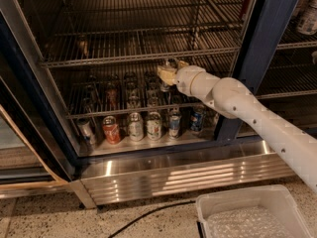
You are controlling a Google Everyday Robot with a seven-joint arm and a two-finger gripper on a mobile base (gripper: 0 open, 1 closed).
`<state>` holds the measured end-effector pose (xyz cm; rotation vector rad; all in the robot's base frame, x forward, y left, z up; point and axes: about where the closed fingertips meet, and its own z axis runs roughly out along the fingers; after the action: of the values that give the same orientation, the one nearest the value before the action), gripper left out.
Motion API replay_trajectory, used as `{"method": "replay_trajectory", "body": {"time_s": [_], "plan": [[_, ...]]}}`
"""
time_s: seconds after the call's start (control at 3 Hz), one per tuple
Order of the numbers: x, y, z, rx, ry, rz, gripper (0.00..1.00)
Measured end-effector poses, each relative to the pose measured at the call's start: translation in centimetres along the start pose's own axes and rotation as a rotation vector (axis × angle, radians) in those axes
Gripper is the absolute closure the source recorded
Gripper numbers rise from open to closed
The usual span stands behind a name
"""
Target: Pick redbull can from middle shelf of fridge
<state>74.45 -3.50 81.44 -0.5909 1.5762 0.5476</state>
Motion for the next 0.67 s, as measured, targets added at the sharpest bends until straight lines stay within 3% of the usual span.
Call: {"method": "replay_trajectory", "body": {"time_s": [0.33,0.67], "plan": [[0.0,0.0,0.0,0.0,0.0,0.0,1.0],[0.7,2.8,-0.5,-0.076,-0.003,-0.001,1.0]]}}
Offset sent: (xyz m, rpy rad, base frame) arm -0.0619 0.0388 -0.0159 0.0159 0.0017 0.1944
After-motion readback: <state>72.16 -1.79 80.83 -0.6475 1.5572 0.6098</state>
